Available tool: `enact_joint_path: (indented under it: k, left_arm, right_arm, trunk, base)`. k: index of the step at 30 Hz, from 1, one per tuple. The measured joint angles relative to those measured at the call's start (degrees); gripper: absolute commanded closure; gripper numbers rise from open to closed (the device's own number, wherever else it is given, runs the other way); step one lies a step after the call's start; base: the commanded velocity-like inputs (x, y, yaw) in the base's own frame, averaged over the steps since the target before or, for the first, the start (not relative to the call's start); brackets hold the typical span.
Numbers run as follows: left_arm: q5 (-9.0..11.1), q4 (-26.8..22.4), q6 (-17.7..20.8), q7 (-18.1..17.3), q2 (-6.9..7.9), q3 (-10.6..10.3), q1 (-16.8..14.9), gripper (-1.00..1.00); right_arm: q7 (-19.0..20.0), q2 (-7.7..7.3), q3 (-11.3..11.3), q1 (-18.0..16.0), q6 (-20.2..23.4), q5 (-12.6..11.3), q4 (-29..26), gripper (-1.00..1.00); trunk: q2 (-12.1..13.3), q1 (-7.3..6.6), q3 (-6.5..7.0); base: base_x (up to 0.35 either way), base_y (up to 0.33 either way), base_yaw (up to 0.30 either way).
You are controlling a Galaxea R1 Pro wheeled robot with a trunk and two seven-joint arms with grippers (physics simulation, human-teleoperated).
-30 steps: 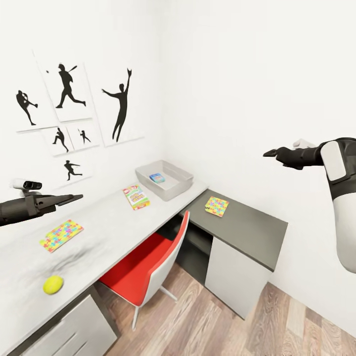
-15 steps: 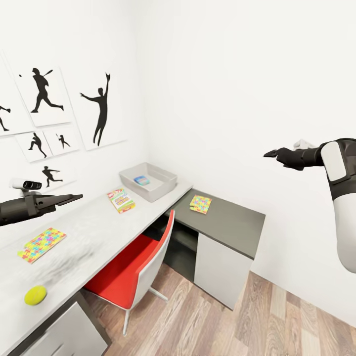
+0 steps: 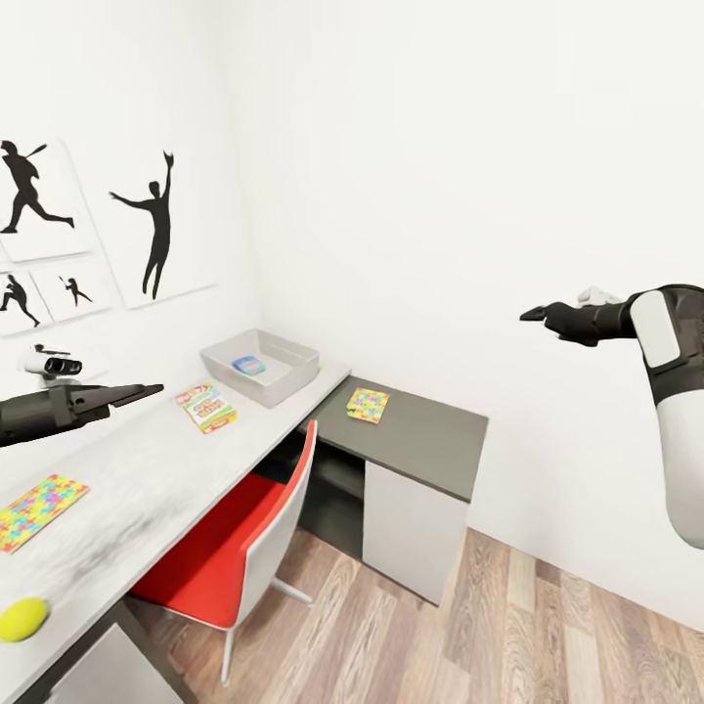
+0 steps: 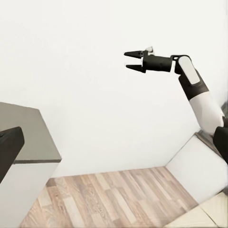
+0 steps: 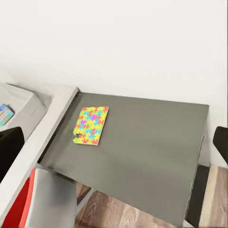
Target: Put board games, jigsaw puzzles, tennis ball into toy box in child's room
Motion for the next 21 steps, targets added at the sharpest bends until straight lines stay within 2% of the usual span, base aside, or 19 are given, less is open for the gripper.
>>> enact_joint_path:
  k: [21]
  left_arm:
    - [0.0, 0.01, 0.0, 0.0, 0.08, 0.02, -0.01, -1.0]
  right_arm:
    - [0.02, -0.01, -0.37, 2.32, 0.0, 0.0, 0.73, -1.0]
  trunk:
    - [0.0, 0.0, 1.43]
  base:
    - [0.0, 0.0, -0.223]
